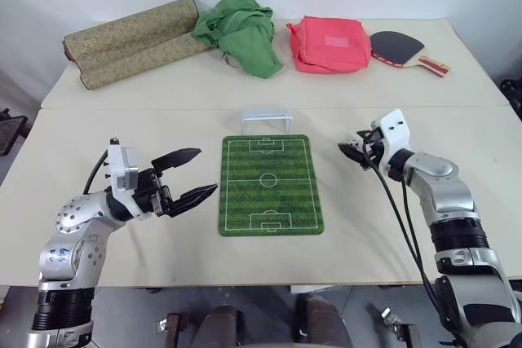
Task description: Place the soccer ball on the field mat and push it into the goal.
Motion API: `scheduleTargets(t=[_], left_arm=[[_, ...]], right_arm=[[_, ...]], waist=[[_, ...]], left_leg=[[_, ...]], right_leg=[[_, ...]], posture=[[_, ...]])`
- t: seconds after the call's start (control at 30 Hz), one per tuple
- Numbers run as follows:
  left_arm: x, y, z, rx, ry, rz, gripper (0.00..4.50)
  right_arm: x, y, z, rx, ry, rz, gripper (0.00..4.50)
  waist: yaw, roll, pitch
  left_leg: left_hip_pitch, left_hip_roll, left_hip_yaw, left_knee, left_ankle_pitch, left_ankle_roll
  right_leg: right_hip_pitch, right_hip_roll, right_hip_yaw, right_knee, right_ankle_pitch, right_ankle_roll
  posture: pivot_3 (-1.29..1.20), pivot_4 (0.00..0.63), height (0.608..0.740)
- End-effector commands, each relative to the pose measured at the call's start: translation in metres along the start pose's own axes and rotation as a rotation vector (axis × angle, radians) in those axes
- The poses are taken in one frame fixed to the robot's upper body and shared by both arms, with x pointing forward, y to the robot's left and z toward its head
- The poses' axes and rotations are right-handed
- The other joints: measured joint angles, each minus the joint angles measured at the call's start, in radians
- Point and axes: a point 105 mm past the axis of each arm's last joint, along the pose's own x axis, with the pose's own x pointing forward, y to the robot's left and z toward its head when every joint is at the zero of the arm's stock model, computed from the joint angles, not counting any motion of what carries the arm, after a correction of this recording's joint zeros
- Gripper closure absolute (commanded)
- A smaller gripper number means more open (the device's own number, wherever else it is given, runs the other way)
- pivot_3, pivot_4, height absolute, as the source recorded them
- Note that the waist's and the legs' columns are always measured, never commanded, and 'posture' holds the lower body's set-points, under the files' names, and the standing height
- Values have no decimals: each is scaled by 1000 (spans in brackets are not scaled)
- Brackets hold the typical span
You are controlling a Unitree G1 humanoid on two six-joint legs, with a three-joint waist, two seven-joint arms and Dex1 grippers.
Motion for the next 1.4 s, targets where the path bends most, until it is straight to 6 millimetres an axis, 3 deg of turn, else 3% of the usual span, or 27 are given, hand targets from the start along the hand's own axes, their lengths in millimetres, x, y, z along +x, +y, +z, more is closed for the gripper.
scheduleTargets(t=[0.03,0.13,0.3,0.37,0.43,0.5,0.7,0.8,1.1,1.4], left_arm=[[-2,-1,9,51,-11,6,0],[-2,-1,10,55,-13,10,0],[-7,1,11,61,-4,20,0],[-10,1,10,62,5,17,0],[-14,2,7,65,21,3,0],[-20,1,2,65,47,-25,0],[-36,-12,-16,68,122,-133,0],[-40,-20,-24,67,161,-191,0],[-45,-40,-32,27,205,-278,0],[-38,-45,-29,17,196,-267,0]], right_arm=[[2,-2,9,-17,-36,-5,2631],[2,-1,8,-9,-33,0,3707],[2,-1,13,-8,-51,16,3714],[0,7,33,-13,-160,84,3714],[-10,32,69,-14,-353,280,3714],[-23,66,86,-59,-414,512,3714],[-45,154,59,-209,-274,981,3714],[-46,177,43,-244,-225,1065,3714],[-37,203,10,-295,-147,1107,3714],[-15,208,10,-284,-149,1061,3714]], waist=[[1,0,0],[1,0,0],[-1,0,0],[-4,0,0],[-8,0,0],[-14,0,0],[-20,-1,0],[-19,-1,0],[-20,-1,0],[-21,-1,0]], left_leg=[[0,0,0,0,0,0],[0,0,0,0,0,0],[0,0,0,0,0,0],[0,0,0,0,0,0],[0,0,0,0,0,0],[0,0,0,0,0,0],[1,0,0,0,0,0],[0,0,0,0,0,0],[0,0,0,3,0,0],[1,0,0,4,0,0]], right_leg=[[0,0,0,0,0,0],[0,0,0,0,0,0],[0,0,0,0,0,0],[0,0,0,0,0,0],[0,0,0,0,0,0],[0,0,0,0,0,0],[1,0,0,0,0,0],[0,0,0,0,0,0],[0,0,0,2,1,0],[0,0,1,2,1,-1]], posture=[[0,150,740],[0,150,740],[0,150,740],[0,150,740],[0,150,740],[0,150,740],[0,150,740],[0,150,740],[0,150,740],[0,150,740]])
